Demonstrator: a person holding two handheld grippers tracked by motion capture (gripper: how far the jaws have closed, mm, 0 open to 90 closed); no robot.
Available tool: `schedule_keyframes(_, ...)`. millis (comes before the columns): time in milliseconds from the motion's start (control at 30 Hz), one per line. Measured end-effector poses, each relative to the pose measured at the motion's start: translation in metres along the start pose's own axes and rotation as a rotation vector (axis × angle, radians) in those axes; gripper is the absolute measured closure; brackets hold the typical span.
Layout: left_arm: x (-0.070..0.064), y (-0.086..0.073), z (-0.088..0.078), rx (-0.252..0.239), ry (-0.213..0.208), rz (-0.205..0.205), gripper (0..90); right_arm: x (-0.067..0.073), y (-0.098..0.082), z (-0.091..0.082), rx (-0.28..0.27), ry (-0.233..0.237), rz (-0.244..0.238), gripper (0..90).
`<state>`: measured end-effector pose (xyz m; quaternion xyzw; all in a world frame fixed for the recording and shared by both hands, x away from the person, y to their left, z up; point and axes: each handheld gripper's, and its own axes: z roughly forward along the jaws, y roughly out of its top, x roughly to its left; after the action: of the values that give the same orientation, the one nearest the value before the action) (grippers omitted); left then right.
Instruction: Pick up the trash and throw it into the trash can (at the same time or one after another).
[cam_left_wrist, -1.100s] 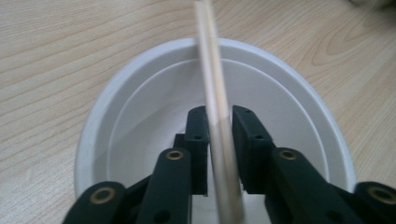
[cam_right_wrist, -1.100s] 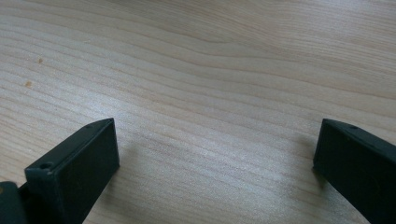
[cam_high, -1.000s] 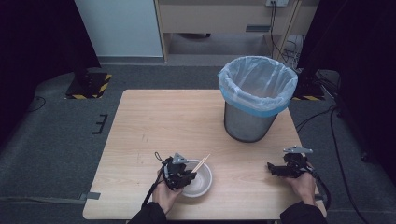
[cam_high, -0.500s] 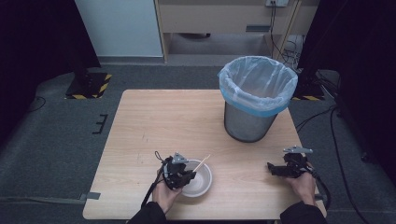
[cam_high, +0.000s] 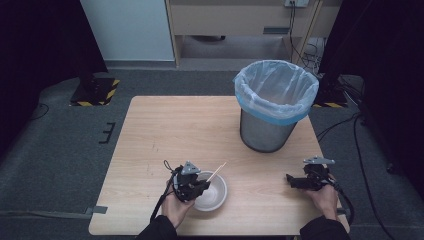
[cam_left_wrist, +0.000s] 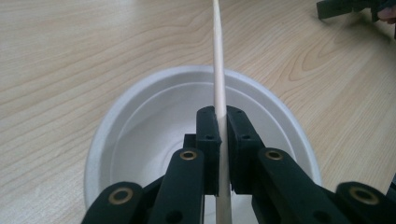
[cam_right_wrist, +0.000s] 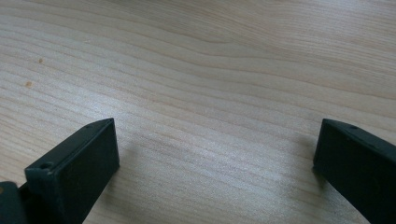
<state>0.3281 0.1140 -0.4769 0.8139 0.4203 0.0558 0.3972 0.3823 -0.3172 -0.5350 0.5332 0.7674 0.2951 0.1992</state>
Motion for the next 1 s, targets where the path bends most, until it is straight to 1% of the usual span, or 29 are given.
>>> schedule_keyframes(167, 0.0, 0.003, -0.007, -0.02, -0.003, 0.003, 84.5, 0.0, 0.0, 0.0, 0.0, 0.0, 0.0, 0.3)
schedule_keyframes(400, -0.002, 0.012, -0.02, -0.067, -0.009, 0.013, 84.5, 0.0, 0.0, 0.0, -0.001, 0.0, -0.001, 0.3)
schedule_keyframes(467, -0.003, 0.015, -0.025, -0.088, -0.014, 0.013, 84.5, 0.0, 0.0, 0.0, 0.002, 0.001, -0.001, 0.3)
schedule_keyframes(533, -0.003, 0.016, -0.027, -0.096, -0.014, 0.013, 84.5, 0.0, 0.0, 0.0, 0.002, 0.001, -0.001, 0.3)
schedule_keyframes(800, -0.001, 0.027, -0.044, -0.153, -0.01, 0.015, 84.5, 0.0, 0.0, 0.0, -0.001, 0.0, 0.0, 0.3)
schedule_keyframes(867, -0.001, 0.031, -0.048, -0.169, -0.008, 0.019, 84.5, 0.0, 0.0, 0.0, -0.001, 0.0, 0.0, 0.3)
schedule_keyframes(1000, -0.002, 0.037, -0.054, -0.181, -0.009, 0.036, 84.5, 0.0, 0.0, 0.0, -0.001, 0.0, 0.0, 0.3)
